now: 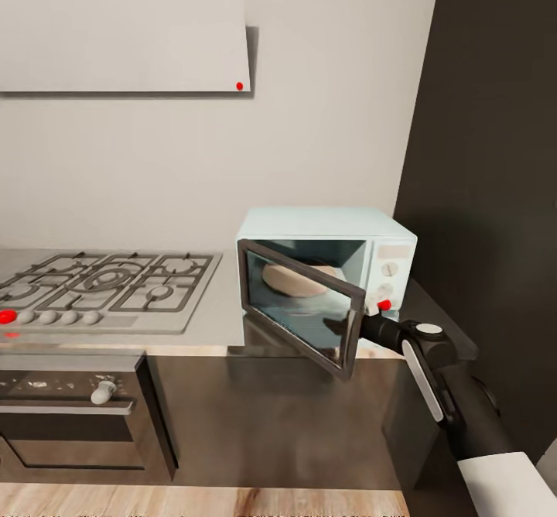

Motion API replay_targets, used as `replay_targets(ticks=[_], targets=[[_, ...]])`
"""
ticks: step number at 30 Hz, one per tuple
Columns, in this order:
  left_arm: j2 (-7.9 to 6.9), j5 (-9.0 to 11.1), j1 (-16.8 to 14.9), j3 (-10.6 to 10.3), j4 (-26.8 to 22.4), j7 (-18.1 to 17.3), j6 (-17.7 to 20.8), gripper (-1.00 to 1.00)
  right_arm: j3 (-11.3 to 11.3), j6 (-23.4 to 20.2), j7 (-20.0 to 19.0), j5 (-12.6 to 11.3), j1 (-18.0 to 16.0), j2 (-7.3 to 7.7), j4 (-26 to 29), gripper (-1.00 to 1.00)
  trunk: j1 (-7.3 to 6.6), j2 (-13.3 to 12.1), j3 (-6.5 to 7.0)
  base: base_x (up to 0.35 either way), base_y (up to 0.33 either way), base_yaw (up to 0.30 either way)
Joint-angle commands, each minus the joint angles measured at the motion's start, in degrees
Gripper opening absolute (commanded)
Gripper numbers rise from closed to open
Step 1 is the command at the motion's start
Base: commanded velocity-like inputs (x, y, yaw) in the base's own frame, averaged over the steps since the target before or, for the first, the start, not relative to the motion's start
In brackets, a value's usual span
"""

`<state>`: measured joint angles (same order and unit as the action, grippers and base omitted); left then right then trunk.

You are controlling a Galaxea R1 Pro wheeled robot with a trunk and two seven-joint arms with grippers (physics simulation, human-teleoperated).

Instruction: In the kitchen, take the popcorn bag from the countertop, put it into the microwave, and heat it until the popcorn is cooked so the cooked popcorn ends up inside the bag.

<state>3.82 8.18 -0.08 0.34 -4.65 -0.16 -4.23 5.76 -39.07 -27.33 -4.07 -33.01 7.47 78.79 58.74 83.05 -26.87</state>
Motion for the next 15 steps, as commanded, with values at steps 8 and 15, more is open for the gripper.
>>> replay_targets(ticks=[8, 15], targets=[[0.05, 0.43, -0.01, -0.07, -0.01, -0.01, -0.16, 1.00, 0.05, -0.24, -8.81, 0.14, -0.04, 0.52, -0.31, 1.00, -0.01, 0.03, -0.06, -0.200, 0.000, 0.000], [0.04, 0.43, -0.01, -0.03, -0.01, -0.01, -0.13, 1.00, 0.13, -0.21, -10.93, 0.16, -0.04, 0.44, -0.43, 1.00, -0.01, 0.03, -0.06, -0.228, 0.000, 0.000]])
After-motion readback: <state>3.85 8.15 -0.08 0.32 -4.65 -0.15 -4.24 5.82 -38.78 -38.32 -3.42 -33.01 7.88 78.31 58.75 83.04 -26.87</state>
